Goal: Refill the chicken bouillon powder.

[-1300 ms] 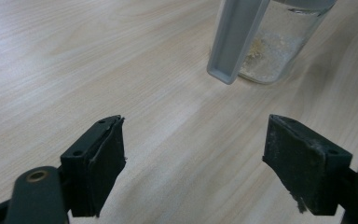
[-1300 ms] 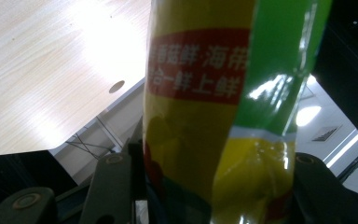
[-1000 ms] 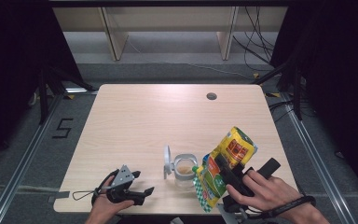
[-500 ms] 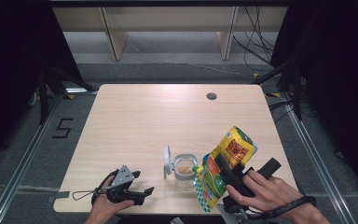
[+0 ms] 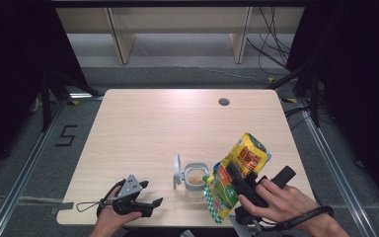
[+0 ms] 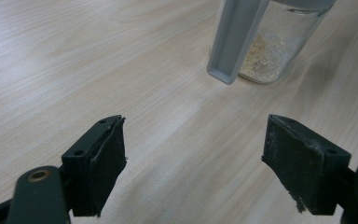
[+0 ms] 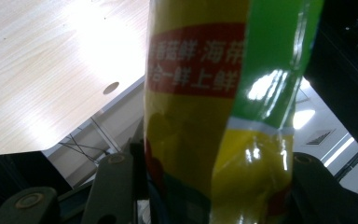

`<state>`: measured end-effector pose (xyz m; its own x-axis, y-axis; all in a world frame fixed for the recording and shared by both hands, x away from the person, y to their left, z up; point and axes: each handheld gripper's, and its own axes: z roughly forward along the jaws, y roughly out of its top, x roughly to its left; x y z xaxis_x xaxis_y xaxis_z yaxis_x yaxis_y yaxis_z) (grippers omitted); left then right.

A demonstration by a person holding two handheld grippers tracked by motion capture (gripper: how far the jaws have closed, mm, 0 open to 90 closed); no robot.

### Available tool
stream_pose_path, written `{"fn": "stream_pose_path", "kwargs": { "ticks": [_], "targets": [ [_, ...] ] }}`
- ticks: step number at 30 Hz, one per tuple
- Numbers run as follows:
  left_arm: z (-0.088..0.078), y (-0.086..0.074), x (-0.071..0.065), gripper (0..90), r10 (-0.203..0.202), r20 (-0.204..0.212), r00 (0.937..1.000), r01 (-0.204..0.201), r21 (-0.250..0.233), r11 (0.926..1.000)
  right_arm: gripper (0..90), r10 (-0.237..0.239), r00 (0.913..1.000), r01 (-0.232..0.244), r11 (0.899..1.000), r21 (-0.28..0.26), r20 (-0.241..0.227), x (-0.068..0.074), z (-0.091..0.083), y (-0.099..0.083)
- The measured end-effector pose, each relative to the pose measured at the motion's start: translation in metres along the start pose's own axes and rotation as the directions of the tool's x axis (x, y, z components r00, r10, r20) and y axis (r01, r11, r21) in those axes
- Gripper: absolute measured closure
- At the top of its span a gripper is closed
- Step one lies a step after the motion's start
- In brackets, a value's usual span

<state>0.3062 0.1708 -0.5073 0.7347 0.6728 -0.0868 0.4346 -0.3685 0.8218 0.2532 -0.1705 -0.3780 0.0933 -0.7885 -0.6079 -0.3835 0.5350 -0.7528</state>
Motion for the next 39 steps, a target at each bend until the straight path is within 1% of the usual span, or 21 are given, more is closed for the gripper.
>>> {"fn": "stream_pose_path", "kwargs": {
  "ticks": [4,6,9,10,12,13,14,15,16,17,18,20,21,22,23,27,28,29,31,34,39],
  "targets": [
    [0.0003,0.0001,0.0001,20.1,-0.001,0.002,1.0000,0.001,0.004,1.0000,55.9,-0.011,0.9999,0.011,1.000,0.000,-0.004,-0.0014,0.0002,-0.0008],
    [0.0013,-0.0004,0.0000,20.1,0.003,-0.009,1.0000,-0.003,-0.004,1.0000,56.3,-0.005,1.0000,0.004,1.000,0.001,0.005,-0.0019,-0.0001,-0.0011],
    [0.0004,0.0003,0.0001,20.1,-0.001,0.000,1.0000,0.001,0.003,1.0000,56.4,-0.006,1.0000,0.006,1.000,-0.001,-0.001,-0.0026,0.0007,-0.0010],
    [-0.0006,0.0004,0.0013,20.1,0.016,-0.001,0.9999,-0.016,0.015,0.9998,56.5,-0.004,1.0000,0.004,1.000,-0.001,-0.001,-0.0027,0.0012,-0.0008],
    [-0.0003,0.0002,0.0008,20.1,0.006,-0.010,0.9999,-0.006,0.007,1.0000,56.5,-0.006,1.0000,0.006,1.000,-0.001,0.004,-0.0033,0.0020,-0.0001],
    [-0.0002,-0.0003,0.0007,20.1,-0.005,-0.017,0.9998,0.006,0.017,0.9998,56.7,-0.015,0.9999,0.015,1.000,-0.001,0.002,-0.0036,0.0025,0.0002],
    [-0.0002,-0.0003,0.0007,20.1,-0.002,-0.016,0.9999,0.002,0.014,0.9999,56.7,-0.014,0.9999,0.014,1.000,-0.003,0.004,-0.0038,0.0031,0.0001],
    [-0.0003,-0.0003,0.0002,19.9,-0.009,-0.004,1.0000,0.009,0.001,1.0000,56.7,-0.006,1.0000,0.006,1.000,-0.002,0.004,-0.0039,0.0036,-0.0001],
    [-0.0002,-0.0003,-0.0005,19.8,-0.007,-0.004,1.0000,0.007,-0.013,0.9999,56.8,-0.013,0.9999,0.013,1.000,-0.001,0.001,-0.0040,0.0046,-0.0002],
    [-0.0001,0.0000,-0.0020,19.8,-0.026,0.009,0.9996,0.026,-0.023,0.9994,56.8,-0.016,0.9999,0.016,1.000,-0.001,0.003,-0.0039,0.0052,-0.0005],
    [-0.0002,0.0003,-0.0022,19.7,-0.025,0.006,0.9997,0.025,-0.022,0.9994,56.8,-0.006,1.0000,0.006,1.000,-0.004,0.003,-0.0039,0.0056,-0.0011],
    [-0.0004,0.0002,-0.0014,19.7,-0.019,0.007,0.9998,0.019,-0.014,0.9997,56.9,-0.017,0.9999,0.017,1.000,-0.003,-0.001,-0.0038,0.0065,-0.0006],
    [-0.0003,0.0003,-0.0002,19.7,0.002,-0.009,1.0000,-0.002,-0.013,0.9999,56.9,-0.018,0.9998,0.018,1.000,-0.005,-0.001,-0.0042,0.0066,-0.0004],
    [-0.0007,0.0004,0.0009,19.7,0.014,-0.008,0.9999,-0.014,-0.006,0.9999,56.9,-0.016,0.9999,0.016,1.000,-0.007,-0.002,-0.0044,0.0066,-0.0002],
    [-0.0006,0.0003,0.0004,19.7,0.005,-0.008,1.0000,-0.005,-0.011,0.9999,56.9,-0.014,0.9999,0.014,1.000,-0.008,-0.001,-0.0043,0.0066,0.0000],
    [-0.0006,0.0003,0.0001,19.7,0.005,-0.009,0.9999,-0.006,-0.013,0.9999,57.0,-0.013,0.9999,0.013,1.000,-0.007,-0.001,-0.0044,0.0066,0.0000],
    [-0.0001,0.0003,-0.0006,19.7,-0.004,0.000,1.0000,0.004,-0.017,0.9998,57.0,-0.015,0.9999,0.015,1.000,-0.006,-0.001,-0.0045,0.0067,-0.0003],
    [0.0000,0.0003,-0.0006,19.7,-0.003,-0.001,1.0000,0.003,-0.018,0.9998,57.0,-0.016,0.9999,0.016,1.000,-0.005,-0.001,-0.0045,0.0069,-0.0007],
    [-0.0009,0.0005,0.0008,19.7,0.018,-0.013,0.9998,-0.018,-0.003,0.9998,57.1,-0.009,0.9999,0.009,1.000,-0.003,0.007,-0.0046,0.0071,-0.0013],
    [-0.0005,0.0003,-0.0001,19.6,0.001,-0.008,1.0000,-0.001,-0.015,0.9999,57.2,-0.019,0.9998,0.019,1.000,-0.002,-0.002,-0.0052,0.0078,-0.0022],
    [-0.0008,0.0003,0.0003,19.7,0.007,-0.012,0.9999,-0.007,-0.011,0.9999,57.3,-0.021,0.9998,0.021,1.000,-0.001,-0.007,-0.0051,0.0083,-0.0031]
  ]
}}
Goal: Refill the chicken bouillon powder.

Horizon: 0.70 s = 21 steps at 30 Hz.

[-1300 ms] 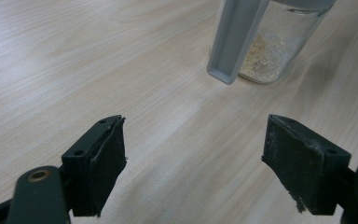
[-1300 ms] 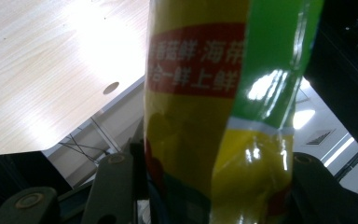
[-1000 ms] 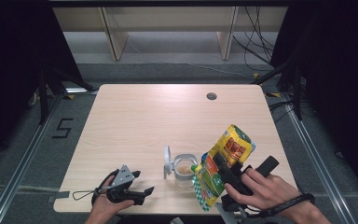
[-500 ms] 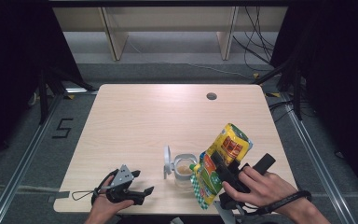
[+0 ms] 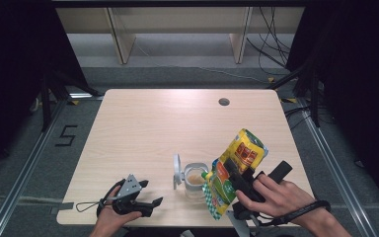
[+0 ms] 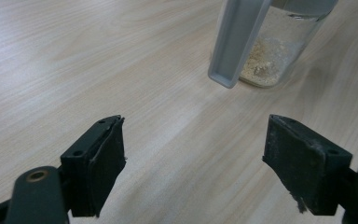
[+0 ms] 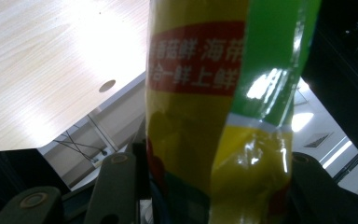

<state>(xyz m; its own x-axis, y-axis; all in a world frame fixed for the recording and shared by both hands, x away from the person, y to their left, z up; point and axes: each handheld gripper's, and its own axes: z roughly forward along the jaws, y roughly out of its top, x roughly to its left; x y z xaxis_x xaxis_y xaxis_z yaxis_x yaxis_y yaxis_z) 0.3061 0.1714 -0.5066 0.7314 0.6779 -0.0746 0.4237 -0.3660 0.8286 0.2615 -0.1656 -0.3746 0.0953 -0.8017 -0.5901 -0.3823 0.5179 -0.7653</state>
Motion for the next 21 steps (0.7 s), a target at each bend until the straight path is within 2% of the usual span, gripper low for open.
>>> {"fn": "stream_pose_path", "kwargs": {
  "ticks": [6,14,16,17,19,21],
  "targets": [
    [0.0017,-0.0002,-0.0008,19.7,-0.013,0.012,0.9998,0.013,-0.010,0.9999,57.5,0.012,0.9999,-0.012,1.000,-0.003,0.011,0.0009,-0.0016,-0.0005],
    [0.0000,0.0000,0.0005,19.7,0.001,0.006,1.0000,-0.001,0.005,1.0000,57.9,0.008,0.9999,-0.008,1.000,-0.008,0.012,-0.0028,-0.0003,0.0013],
    [0.0010,-0.0001,-0.0004,19.7,-0.005,0.011,0.9999,0.005,-0.006,1.0000,58.1,0.008,0.9999,-0.008,1.000,-0.014,0.007,-0.0039,0.0009,0.0019],
    [0.0012,-0.0003,-0.0019,19.7,-0.026,0.019,0.9995,0.026,0.001,0.9997,58.1,0.015,0.9998,-0.015,1.000,-0.015,0.011,-0.0040,0.0012,0.0026],
    [0.0003,0.0004,-0.0008,19.9,0.012,0.010,0.9999,-0.012,0.009,0.9999,58.2,0.027,0.9996,-0.026,0.999,-0.021,0.012,-0.0036,0.0023,0.0046],
    [0.0001,0.0004,-0.0006,20.0,0.017,0.006,0.9998,-0.017,0.011,0.9998,58.2,0.031,0.9994,-0.030,0.999,-0.024,0.016,-0.0040,0.0026,0.0054]
  ]
}}
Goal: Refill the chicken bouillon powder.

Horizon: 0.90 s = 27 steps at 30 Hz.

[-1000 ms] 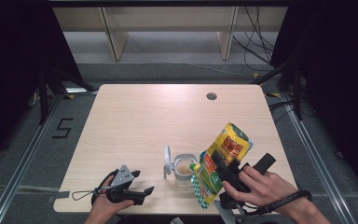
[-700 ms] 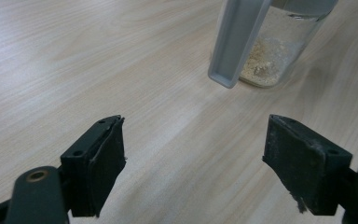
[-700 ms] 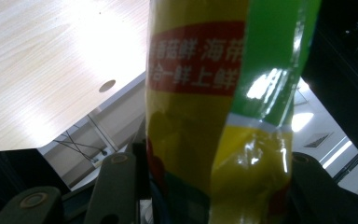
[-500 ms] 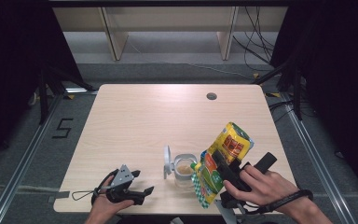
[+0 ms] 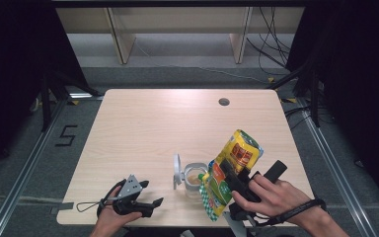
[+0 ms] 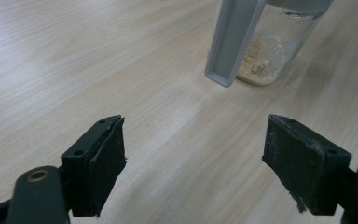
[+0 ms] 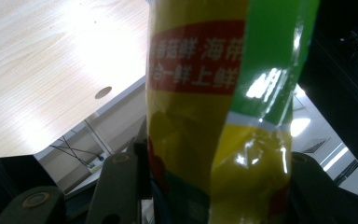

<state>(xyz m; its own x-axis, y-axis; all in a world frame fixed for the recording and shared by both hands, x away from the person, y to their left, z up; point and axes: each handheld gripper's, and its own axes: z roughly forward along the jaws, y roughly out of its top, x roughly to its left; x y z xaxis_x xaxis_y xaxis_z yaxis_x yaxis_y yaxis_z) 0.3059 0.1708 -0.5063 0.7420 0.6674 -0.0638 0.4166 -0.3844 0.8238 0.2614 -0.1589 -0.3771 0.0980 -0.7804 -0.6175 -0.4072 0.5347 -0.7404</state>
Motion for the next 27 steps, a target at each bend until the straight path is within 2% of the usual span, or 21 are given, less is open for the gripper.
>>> {"fn": "stream_pose_path", "kwargs": {
  "ticks": [2,3,4,5,12,13,16,23,25,27],
  "targets": [
    [0.0000,-0.0002,0.0000,20.0,-0.009,0.000,1.0000,0.009,-0.004,0.9999,58.3,-0.014,0.9999,0.014,1.000,0.002,-0.002,-0.0015,-0.0002,-0.0001],
    [0.0003,-0.0007,-0.0011,20.0,-0.033,0.001,0.9994,0.033,-0.004,0.9994,58.3,-0.014,0.9999,0.014,1.000,0.003,-0.002,-0.0017,-0.0003,-0.0003],
    [0.0002,-0.0006,-0.0009,20.0,-0.029,0.002,0.9996,0.029,-0.004,0.9996,58.3,-0.003,1.0000,0.003,1.000,0.003,0.005,-0.0012,-0.0004,-0.0005],
    [-0.0001,-0.0002,-0.0003,20.0,-0.008,-0.005,1.0000,0.008,-0.006,0.9999,58.3,-0.004,1.0000,0.004,1.000,0.003,0.005,-0.0013,-0.0004,-0.0008],
    [0.0003,-0.0001,-0.0005,20.1,-0.012,0.002,0.9999,0.012,-0.006,0.9999,58.5,-0.023,0.9997,0.023,1.000,0.010,-0.008,0.0004,-0.0004,-0.0023],
    [0.0003,-0.0001,-0.0005,20.1,-0.011,0.002,0.9999,0.011,-0.005,0.9999,58.5,-0.008,1.0000,0.008,1.000,0.008,-0.005,0.0015,0.0002,-0.0022],
    [0.0002,-0.0001,-0.0004,20.2,-0.001,-0.007,1.0000,0.001,-0.004,1.0000,58.6,-0.024,0.9997,0.024,1.000,0.005,-0.011,0.0011,0.0013,-0.0015],
    [-0.0001,-0.0001,-0.0004,20.5,-0.006,0.005,1.0000,0.006,-0.003,1.0000,58.7,-0.020,0.9997,0.020,1.000,-0.007,-0.015,-0.0002,0.0025,-0.0011],
    [0.0005,-0.0003,-0.0007,20.5,-0.002,-0.006,1.0000,0.002,-0.007,1.0000,58.7,-0.024,0.9996,0.024,1.000,0.002,-0.013,-0.0005,0.0025,-0.0011],
    [0.0000,-0.0001,-0.0003,20.5,-0.002,-0.002,1.0000,0.002,-0.001,1.0000,58.8,-0.011,0.9999,0.011,1.000,-0.002,-0.012,-0.0001,0.0028,-0.0015]
  ]
}}
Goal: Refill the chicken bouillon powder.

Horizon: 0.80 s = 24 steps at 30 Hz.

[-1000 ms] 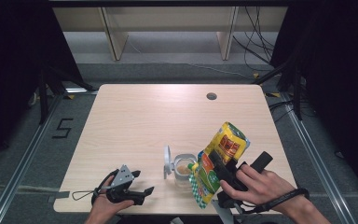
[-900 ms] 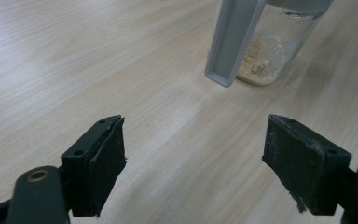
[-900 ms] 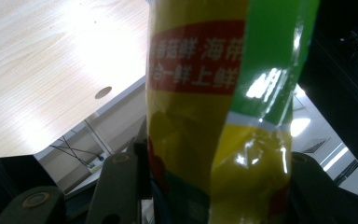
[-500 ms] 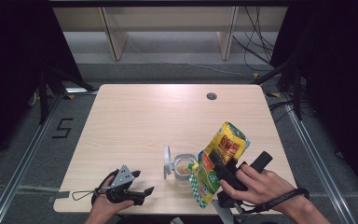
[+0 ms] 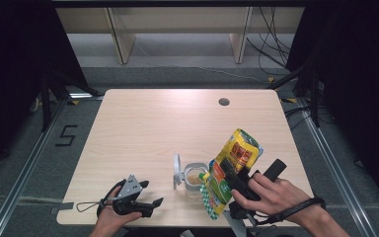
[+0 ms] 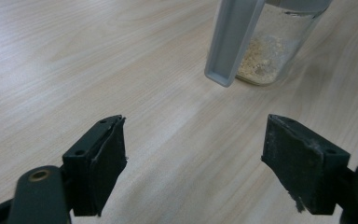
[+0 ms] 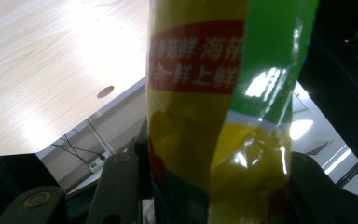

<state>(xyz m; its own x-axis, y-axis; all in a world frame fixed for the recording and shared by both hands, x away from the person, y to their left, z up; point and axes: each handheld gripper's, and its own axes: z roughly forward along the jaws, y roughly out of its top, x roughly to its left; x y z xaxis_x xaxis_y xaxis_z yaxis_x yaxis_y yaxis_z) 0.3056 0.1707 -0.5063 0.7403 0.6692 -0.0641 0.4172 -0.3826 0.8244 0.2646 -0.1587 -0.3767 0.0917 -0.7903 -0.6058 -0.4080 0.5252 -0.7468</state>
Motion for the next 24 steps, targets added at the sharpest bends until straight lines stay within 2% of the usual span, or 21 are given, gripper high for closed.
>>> {"fn": "stream_pose_path", "kwargs": {
  "ticks": [6,8,10,11,12,13,16,17,18,19,20,21,24],
  "targets": [
    [0.0002,0.0000,-0.0005,20.5,-0.011,0.002,0.9999,0.011,-0.008,0.9999,59.0,-0.018,0.9998,0.018,1.000,0.006,-0.008,-0.0008,0.0001,-0.0020],
    [-0.0010,0.0004,0.0006,20.5,0.013,0.002,0.9999,-0.013,0.008,0.9999,59.0,-0.021,0.9997,0.021,1.000,0.008,-0.010,-0.0009,0.0003,-0.0023],
    [-0.0002,0.0004,-0.0002,20.5,-0.005,0.003,1.0000,0.006,-0.004,1.0000,59.1,-0.005,1.0000,0.005,1.000,0.005,-0.003,0.0000,0.0000,-0.0024],
    [0.0006,0.0000,-0.0002,20.5,-0.002,-0.007,1.0000,0.002,-0.007,1.0000,59.2,-0.002,1.0000,0.002,1.000,0.002,0.001,0.0003,-0.0005,-0.0025],
    [0.0004,0.0000,-0.0002,20.5,-0.006,0.006,1.0000,0.006,-0.003,1.0000,59.2,-0.002,1.0000,0.002,1.000,0.003,0.002,0.0005,-0.0012,-0.0026],
    [0.0003,-0.0001,0.0001,20.5,-0.003,0.004,1.0000,0.003,0.002,1.0000,59.2,-0.017,0.9998,0.017,1.000,0.006,-0.007,-0.0002,-0.0019,-0.0031],
    [0.0004,0.0000,-0.0002,20.5,0.003,-0.008,1.0000,-0.003,-0.006,1.0000,59.3,-0.018,0.9998,0.018,1.000,0.009,-0.009,0.0008,-0.0035,-0.0043],
    [-0.0009,0.0006,0.0008,20.5,0.010,0.003,1.0000,-0.010,0.007,0.9999,59.3,-0.019,0.9998,0.019,1.000,0.010,-0.011,0.0011,-0.0036,-0.0044],
    [0.0000,0.0003,-0.0008,20.5,-0.013,0.008,0.9999,0.013,-0.014,0.9998,59.4,-0.023,0.9997,0.023,1.000,0.012,-0.014,0.0013,-0.0035,-0.0046],
    [-0.0002,0.0002,-0.0007,20.6,-0.014,0.007,0.9999,0.014,-0.013,0.9998,59.7,-0.010,0.9999,0.010,1.000,0.011,-0.010,0.0022,-0.0034,-0.0046],
    [-0.0008,0.0000,-0.0003,20.5,-0.009,0.004,1.0000,0.009,-0.006,0.9999,59.7,-0.023,0.9996,0.023,1.000,0.012,-0.015,0.0020,-0.0035,-0.0048],
    [-0.0010,0.0002,-0.0001,20.5,-0.009,0.006,0.9999,0.009,-0.002,1.0000,59.7,-0.008,0.9999,0.008,1.000,0.012,-0.006,0.0032,-0.0038,-0.0047],
    [-0.0003,0.0002,-0.0003,20.6,-0.012,0.002,0.9999,0.012,-0.005,0.9999,59.8,-0.008,1.0000,0.008,1.000,0.013,-0.005,0.0036,-0.0048,-0.0049]
  ]
}}
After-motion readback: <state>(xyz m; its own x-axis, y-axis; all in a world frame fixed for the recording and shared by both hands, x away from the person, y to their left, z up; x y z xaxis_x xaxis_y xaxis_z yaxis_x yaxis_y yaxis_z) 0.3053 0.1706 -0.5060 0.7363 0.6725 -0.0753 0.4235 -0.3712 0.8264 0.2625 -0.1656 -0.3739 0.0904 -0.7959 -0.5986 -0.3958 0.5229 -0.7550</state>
